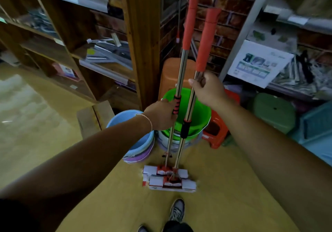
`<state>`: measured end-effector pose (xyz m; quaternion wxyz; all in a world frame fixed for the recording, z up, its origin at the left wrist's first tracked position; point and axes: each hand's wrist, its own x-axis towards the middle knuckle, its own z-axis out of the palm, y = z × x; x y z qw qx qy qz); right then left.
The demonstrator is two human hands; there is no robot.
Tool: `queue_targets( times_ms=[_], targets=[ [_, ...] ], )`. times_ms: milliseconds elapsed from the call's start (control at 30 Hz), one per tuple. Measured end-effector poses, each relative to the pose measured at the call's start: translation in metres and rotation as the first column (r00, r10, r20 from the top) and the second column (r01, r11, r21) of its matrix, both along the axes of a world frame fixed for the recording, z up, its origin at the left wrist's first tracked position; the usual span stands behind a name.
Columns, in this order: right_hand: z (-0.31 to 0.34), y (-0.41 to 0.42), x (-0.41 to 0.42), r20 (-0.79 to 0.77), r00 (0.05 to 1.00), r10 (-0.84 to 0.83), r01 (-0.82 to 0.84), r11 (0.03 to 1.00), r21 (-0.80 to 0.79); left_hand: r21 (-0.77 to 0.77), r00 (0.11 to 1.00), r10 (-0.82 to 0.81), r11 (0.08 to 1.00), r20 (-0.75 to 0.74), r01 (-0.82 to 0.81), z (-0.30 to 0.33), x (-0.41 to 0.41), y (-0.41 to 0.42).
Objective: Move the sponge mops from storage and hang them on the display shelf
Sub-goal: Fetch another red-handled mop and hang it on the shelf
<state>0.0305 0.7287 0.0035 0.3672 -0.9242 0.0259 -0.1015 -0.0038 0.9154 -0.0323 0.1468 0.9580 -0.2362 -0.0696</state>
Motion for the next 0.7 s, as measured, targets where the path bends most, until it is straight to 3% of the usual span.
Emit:
queue_targets(
  times_ms=[167, 400, 567, 700],
  targets=[
    [0.005, 0.006, -0.046, 0.051, 0.999, 0.017, -0.015, 1.0, -0.022, -0.18, 0.993, 0.001, 0.983, -0.118, -0.023, -0.016, -0.021, -0.006],
    [0.012, 0.01, -0.082, 0.025, 0.993, 0.113, -0.113, 0.994, -0.007, -0.424, 0.921, 0.058, 0.875, -0.386, -0.233, -0.006, -0.028, -0.028],
    [0.03, -0.008, -0.09, -0.067, 0.979, 0.192, -0.193, 0.981, 0.001, -0.494, 0.948, 0.009, 0.852, -0.319, -0.174, 0.013, -0.037, -0.059],
    [0.043, -0.025, -0.096, 0.008, 0.973, 0.232, -0.23, 0.96, 0.157, -0.558, 0.94, 0.006, 0.804, -0.34, -0.207, 0.014, -0.047, -0.08]
  ],
)
